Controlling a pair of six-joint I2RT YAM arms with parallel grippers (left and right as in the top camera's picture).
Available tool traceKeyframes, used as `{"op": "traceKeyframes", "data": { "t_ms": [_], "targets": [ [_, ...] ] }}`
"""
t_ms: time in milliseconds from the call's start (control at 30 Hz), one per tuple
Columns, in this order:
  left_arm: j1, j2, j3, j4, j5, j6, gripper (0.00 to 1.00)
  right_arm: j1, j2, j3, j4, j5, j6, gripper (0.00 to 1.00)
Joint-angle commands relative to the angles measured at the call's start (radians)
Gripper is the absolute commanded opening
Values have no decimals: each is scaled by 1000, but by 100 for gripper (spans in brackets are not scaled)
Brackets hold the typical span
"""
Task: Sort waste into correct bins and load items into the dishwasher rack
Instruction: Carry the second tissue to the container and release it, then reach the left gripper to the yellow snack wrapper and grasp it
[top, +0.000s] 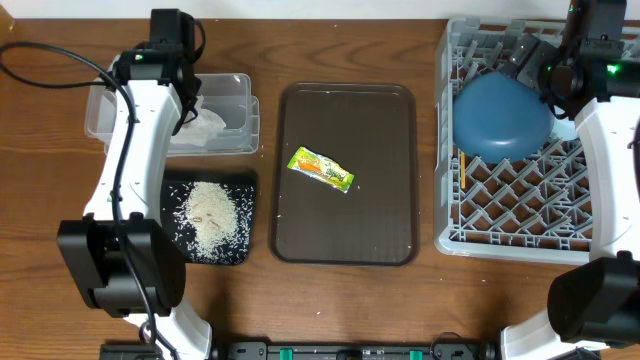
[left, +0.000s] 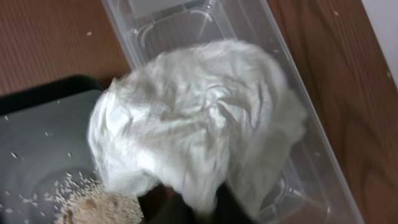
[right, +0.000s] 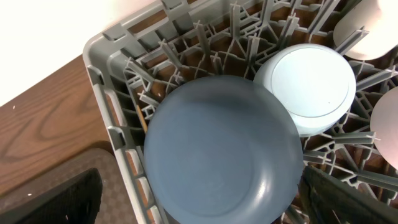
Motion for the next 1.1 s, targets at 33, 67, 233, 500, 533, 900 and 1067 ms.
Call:
{"op": "traceKeyframes", "data": {
  "t_ms": [33,67,233,500,533,900,1067],
  "targets": [
    [-1,21,-3,-1,-16,-43,35,2,0,0,-2,1,10,99],
    [-1,21,-3,-2,-16,-43,38,2,0,0,-2,0,10,99],
    [0,21,-3,5,-16,-38,47,2,0,0,-2,1,10,99],
    [-7,21,-3,6,240,229,47,2,0,0,-2,1,10,99],
    [-14,21,-3,6,306,280,47,2,0,0,-2,0,10,99],
    [-287,21,-44,29,394,555,47,2,0,0,-2,1,10,99],
    [-372,21,-136,29,335,192,48,2,0,0,-2,1,10,99]
  ]
}}
